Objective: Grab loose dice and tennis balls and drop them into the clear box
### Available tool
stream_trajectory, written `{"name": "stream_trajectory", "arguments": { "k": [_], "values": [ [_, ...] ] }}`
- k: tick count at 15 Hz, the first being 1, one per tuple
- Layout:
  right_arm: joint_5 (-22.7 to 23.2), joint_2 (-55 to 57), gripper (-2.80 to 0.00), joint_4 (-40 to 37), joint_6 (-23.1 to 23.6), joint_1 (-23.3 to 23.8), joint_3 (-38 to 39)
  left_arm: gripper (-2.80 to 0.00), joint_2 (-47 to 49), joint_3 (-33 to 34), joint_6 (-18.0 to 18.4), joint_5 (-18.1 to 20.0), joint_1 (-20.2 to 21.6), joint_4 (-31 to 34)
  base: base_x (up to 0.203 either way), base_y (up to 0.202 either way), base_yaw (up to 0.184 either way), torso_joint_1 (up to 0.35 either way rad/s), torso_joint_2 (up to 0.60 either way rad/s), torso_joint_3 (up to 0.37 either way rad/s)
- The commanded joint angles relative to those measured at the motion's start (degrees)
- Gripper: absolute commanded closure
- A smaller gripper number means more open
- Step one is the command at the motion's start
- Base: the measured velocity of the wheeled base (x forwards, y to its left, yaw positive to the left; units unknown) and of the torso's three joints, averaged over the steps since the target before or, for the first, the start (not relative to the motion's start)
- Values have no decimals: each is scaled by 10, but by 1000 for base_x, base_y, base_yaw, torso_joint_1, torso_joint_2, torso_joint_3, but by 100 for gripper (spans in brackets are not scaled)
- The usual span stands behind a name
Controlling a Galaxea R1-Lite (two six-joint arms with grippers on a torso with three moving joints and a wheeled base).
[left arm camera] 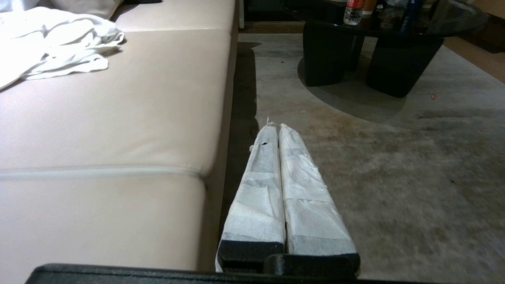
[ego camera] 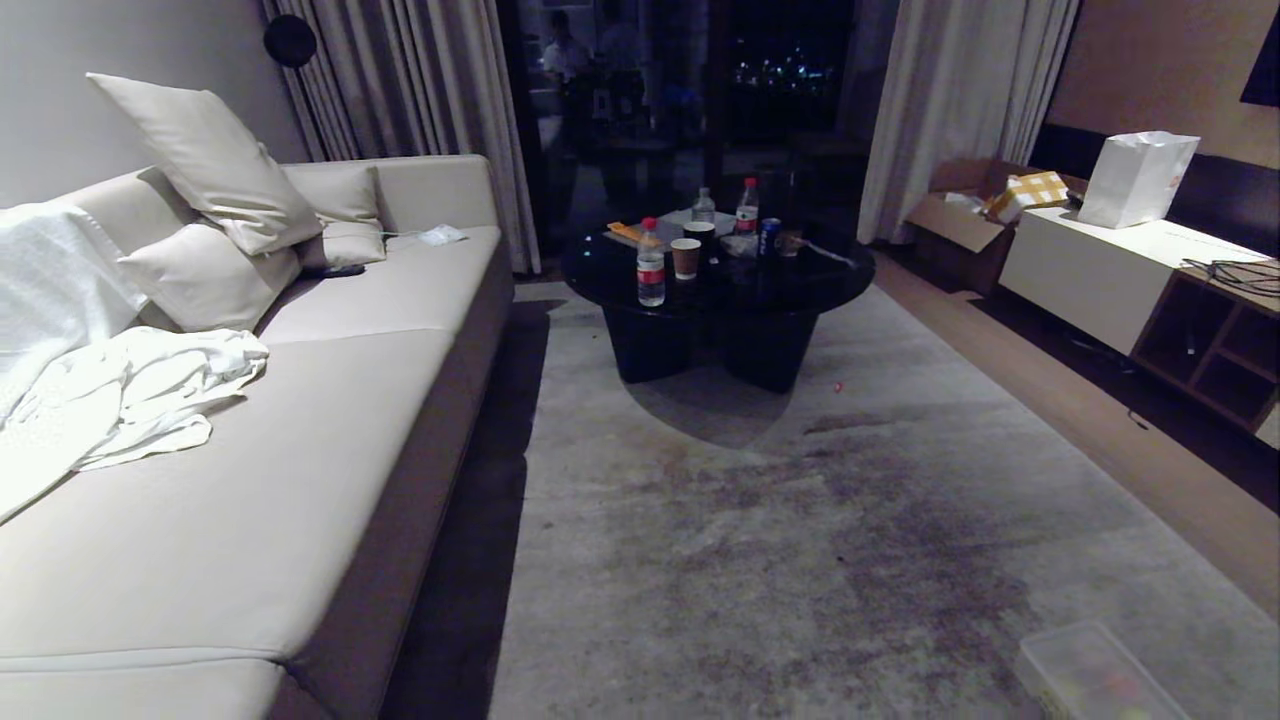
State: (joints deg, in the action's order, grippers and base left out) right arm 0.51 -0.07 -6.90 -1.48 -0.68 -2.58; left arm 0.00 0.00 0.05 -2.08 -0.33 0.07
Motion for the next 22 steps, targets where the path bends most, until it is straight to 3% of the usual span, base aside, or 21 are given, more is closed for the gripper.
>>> {"name": "stream_trajectory", "arguments": {
  "k": [1, 9, 22],
  "values": [
    [0, 1, 0, 0, 0, 0, 0, 0, 1, 1, 0, 0, 0, 0, -181, 0, -1, -2, 2, 0],
    [0, 1, 0, 0, 0, 0, 0, 0, 1, 1, -1, -1, 0, -1, -166, 0, 0, 2, 3, 3],
    [0, 1, 0, 0, 1, 0, 0, 0, 1, 1, -1, -1, 0, -1, 0, 0, 0, 0, 0, 0]
  ]
}}
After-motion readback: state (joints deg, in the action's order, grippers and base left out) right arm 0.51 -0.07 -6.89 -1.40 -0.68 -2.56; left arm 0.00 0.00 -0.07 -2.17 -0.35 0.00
